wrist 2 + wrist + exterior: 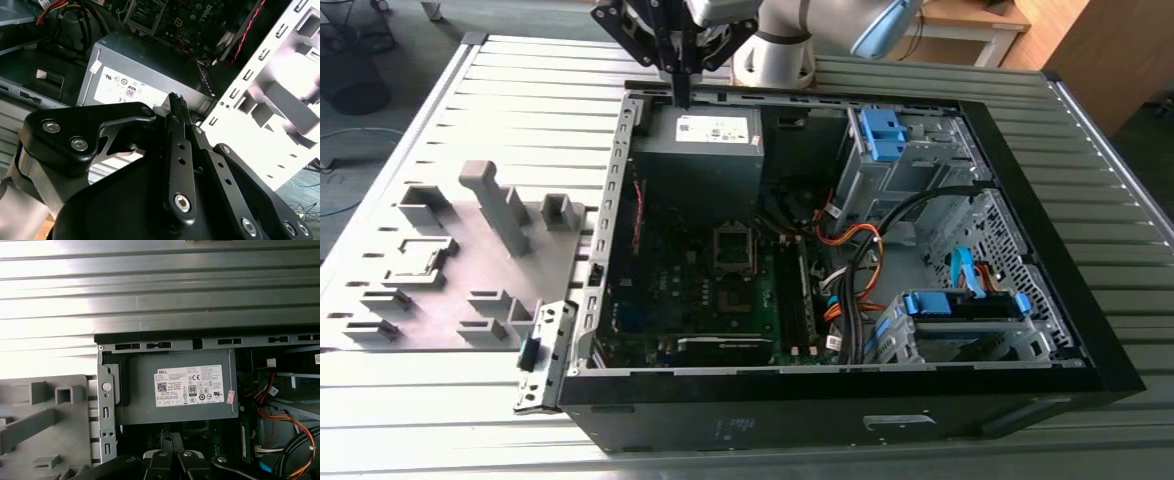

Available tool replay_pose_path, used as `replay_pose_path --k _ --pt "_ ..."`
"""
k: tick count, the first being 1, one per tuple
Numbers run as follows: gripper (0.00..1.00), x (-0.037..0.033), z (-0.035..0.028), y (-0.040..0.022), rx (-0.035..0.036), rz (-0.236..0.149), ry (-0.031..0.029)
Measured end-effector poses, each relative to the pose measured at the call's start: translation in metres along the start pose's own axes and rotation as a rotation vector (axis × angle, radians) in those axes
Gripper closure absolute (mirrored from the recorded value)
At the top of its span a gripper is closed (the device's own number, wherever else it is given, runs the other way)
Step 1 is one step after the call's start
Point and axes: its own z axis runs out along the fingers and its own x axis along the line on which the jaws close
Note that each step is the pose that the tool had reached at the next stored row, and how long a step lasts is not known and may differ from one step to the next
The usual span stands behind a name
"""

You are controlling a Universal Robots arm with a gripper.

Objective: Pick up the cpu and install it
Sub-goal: 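Reach for the cpu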

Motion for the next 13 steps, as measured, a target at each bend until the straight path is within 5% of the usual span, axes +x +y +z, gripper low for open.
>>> replay_pose_path --k 13 --pt "0.89 0.0019 -0.0001 -0.0002 0.0 0.0 0.0"
